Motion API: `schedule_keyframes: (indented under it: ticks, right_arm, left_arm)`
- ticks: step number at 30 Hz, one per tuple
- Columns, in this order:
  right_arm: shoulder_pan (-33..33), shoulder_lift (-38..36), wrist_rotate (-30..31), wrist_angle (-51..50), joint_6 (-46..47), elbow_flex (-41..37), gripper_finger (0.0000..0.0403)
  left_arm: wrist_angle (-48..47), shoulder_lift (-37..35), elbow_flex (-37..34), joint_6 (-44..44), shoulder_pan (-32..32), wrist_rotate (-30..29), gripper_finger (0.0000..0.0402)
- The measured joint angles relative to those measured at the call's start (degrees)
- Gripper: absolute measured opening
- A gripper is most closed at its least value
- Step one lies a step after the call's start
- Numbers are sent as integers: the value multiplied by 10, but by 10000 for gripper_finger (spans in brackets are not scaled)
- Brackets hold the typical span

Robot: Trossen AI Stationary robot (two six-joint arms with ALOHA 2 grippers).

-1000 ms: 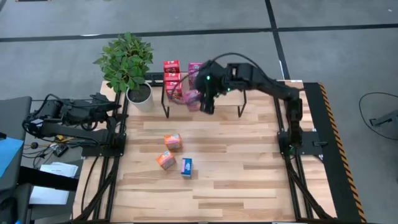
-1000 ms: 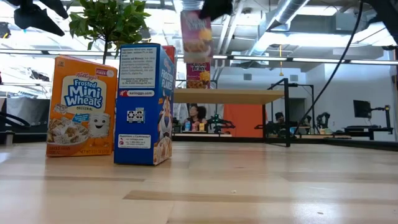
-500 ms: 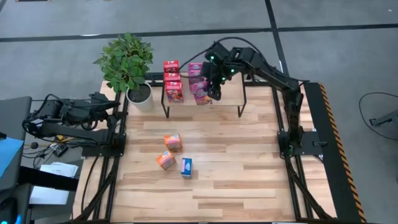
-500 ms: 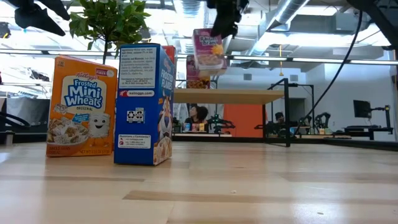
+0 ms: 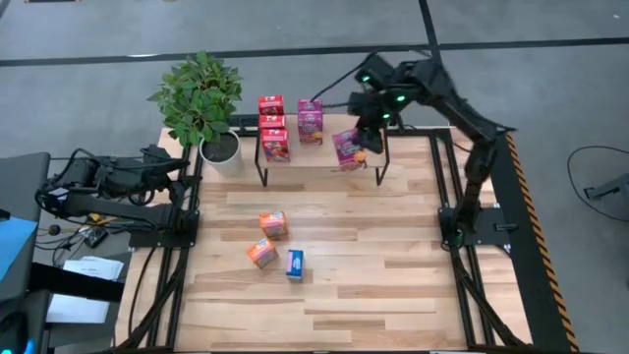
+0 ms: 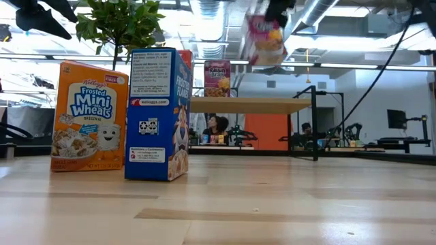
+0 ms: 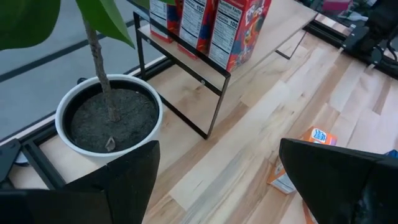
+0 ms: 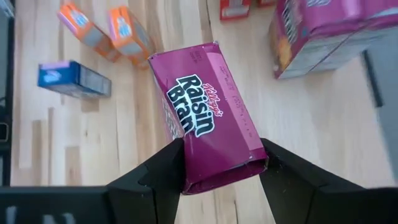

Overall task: Stack cereal on shelf
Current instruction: Put the violet cereal box on the shelf aligned with the other violet cereal box on the shelf

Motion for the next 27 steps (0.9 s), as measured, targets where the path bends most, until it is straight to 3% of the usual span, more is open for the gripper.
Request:
schedule_keyframes:
  ticks: [3,6,13,17,20,27]
  right_arm:
    - [-3,-37,3,9,14,-3,217]
    - [2,-73,3,74,33,-62,218]
    - [37,-185,1,303,50,-359,214]
    - [49,-217,46,488,60,-477,217]
    - [58,-210,88,562,47,-497,219]
    - [53,-152,97,613,27,-497,217]
  left_arm:
    - [0,0,0,-3,0,-5,321]
    - [0,0,0,-3,0,-10,321]
    - [0,0,0,-7,0,-28,321]
    - [2,0,0,-16,0,-50,321]
    - [2,0,0,-18,0,-54,321]
    - [2,0,0,-19,0,-54,321]
